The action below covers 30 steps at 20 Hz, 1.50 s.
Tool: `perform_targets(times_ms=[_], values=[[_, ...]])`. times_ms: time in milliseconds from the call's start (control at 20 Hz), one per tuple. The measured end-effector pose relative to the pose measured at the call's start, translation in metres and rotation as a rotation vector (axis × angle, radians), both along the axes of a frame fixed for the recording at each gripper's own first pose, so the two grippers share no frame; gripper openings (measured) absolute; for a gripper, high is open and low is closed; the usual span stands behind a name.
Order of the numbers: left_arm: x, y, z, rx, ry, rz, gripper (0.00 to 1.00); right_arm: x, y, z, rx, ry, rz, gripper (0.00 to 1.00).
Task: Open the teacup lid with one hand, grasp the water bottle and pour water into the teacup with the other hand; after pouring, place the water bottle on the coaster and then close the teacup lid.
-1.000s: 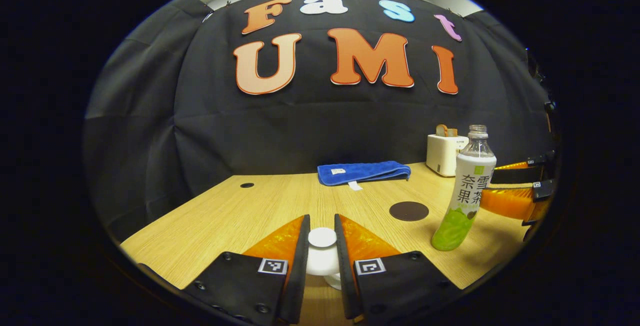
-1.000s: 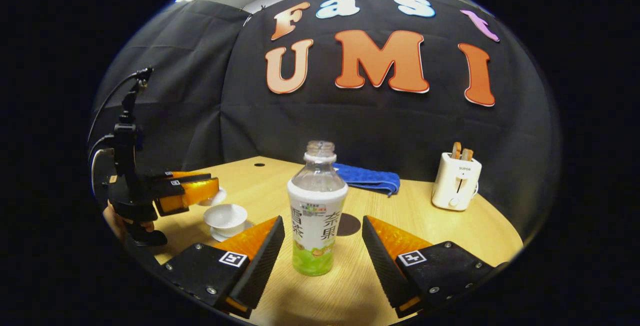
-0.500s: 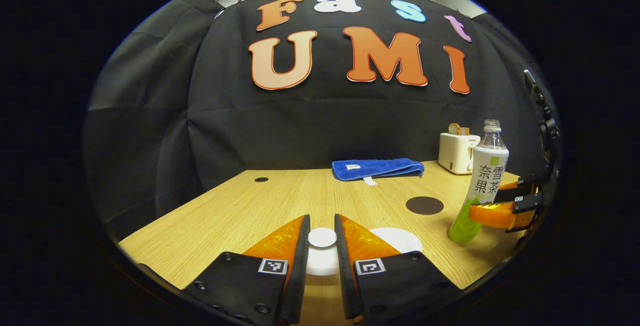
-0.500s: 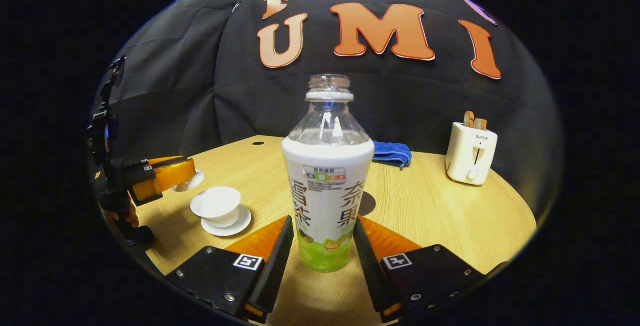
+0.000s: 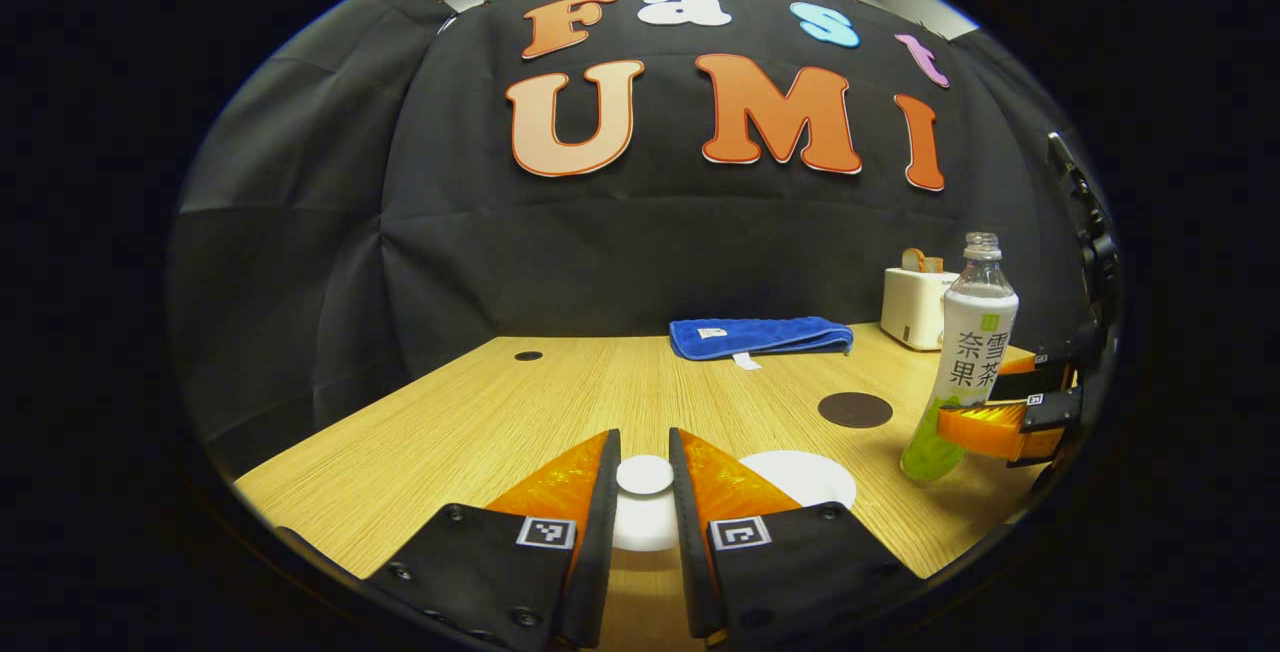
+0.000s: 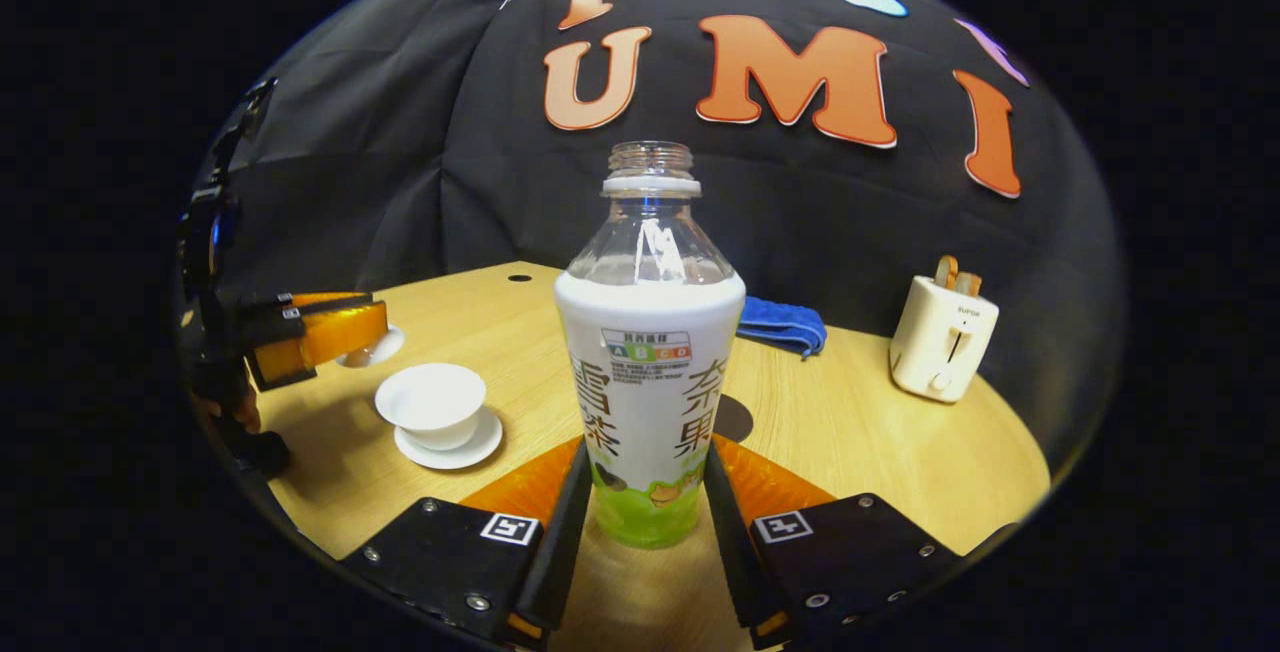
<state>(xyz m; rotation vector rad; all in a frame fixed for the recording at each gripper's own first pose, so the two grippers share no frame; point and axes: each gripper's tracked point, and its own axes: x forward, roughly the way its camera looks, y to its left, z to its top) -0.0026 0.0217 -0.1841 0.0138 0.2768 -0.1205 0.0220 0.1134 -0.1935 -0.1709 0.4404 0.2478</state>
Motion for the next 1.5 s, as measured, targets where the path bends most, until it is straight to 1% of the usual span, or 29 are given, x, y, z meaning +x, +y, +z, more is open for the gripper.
perform_targets(times_ms=[100,150,200,250,350,400,500,600,650,700,800,900,1050,1200,1300,1350,1400,1450,1500], values=[[-0.001,0.004,0.0,-0.005,0.0,0.009,0.35,0.003,-0.004,0.003,-0.081,-0.017,0.003,0.64],[0.0,0.008,-0.001,-0.004,0.002,0.016,0.35,0.006,-0.008,0.005,-0.123,-0.029,-0.004,0.6],[0.0,0.013,-0.001,-0.006,0.002,0.024,0.35,0.008,-0.01,0.007,-0.159,-0.043,-0.004,0.64],[-0.001,0.016,-0.001,-0.01,0.003,0.03,0.35,0.011,-0.011,0.008,-0.185,-0.052,-0.001,0.62],[-0.004,0.023,-0.002,-0.009,0.007,0.04,0.36,0.013,-0.012,0.008,-0.249,-0.06,0.011,0.62],[-0.006,0.027,-0.004,-0.003,0.011,0.045,0.35,0.014,-0.014,0.01,-0.294,-0.074,0.016,0.61],[-0.006,0.034,-0.006,0.0,0.012,0.055,0.35,0.015,-0.018,0.012,-0.392,-0.097,0.031,0.62],[-0.008,0.04,-0.007,-0.004,0.014,0.064,0.35,0.017,-0.02,0.018,-0.46,-0.122,0.035,0.62],[-0.008,0.044,-0.006,-0.005,0.014,0.069,0.35,0.019,-0.022,0.021,-0.484,-0.136,0.032,0.6],[-0.008,0.047,-0.006,-0.005,0.015,0.073,0.33,0.02,-0.02,0.021,-0.51,-0.14,0.044,0.58],[-0.01,0.051,-0.01,-0.007,0.02,0.078,0.36,0.021,-0.02,0.022,-0.566,-0.153,0.065,0.58],[-0.012,0.056,-0.012,-0.004,0.023,0.082,0.35,0.024,-0.02,0.028,-0.646,-0.175,0.088,0.58],[-0.013,0.063,-0.013,-0.009,0.023,0.089,0.35,0.03,-0.016,0.038,-0.761,-0.227,0.129,0.58],[-0.015,0.068,-0.013,-0.014,0.025,0.095,0.35,0.032,-0.007,0.039,-0.829,-0.241,0.18,0.58],[-0.018,0.073,-0.015,-0.013,0.028,0.101,0.36,0.036,-0.006,0.044,-0.888,-0.26,0.203,0.58],[-0.017,0.072,-0.014,-0.015,0.03,0.104,0.33,0.039,-0.006,0.046,-0.913,-0.271,0.212,0.58],[-0.016,0.073,-0.014,-0.019,0.032,0.107,0.35,0.041,-0.007,0.048,-0.934,-0.279,0.218,0.58],[-0.017,0.075,-0.015,-0.023,0.033,0.112,0.35,0.043,-0.007,0.05,-0.952,-0.286,0.225,0.6],[-0.017,0.076,-0.015,-0.024,0.034,0.117,0.35,0.046,-0.007,0.05,-0.97,-0.293,0.232,0.58]])
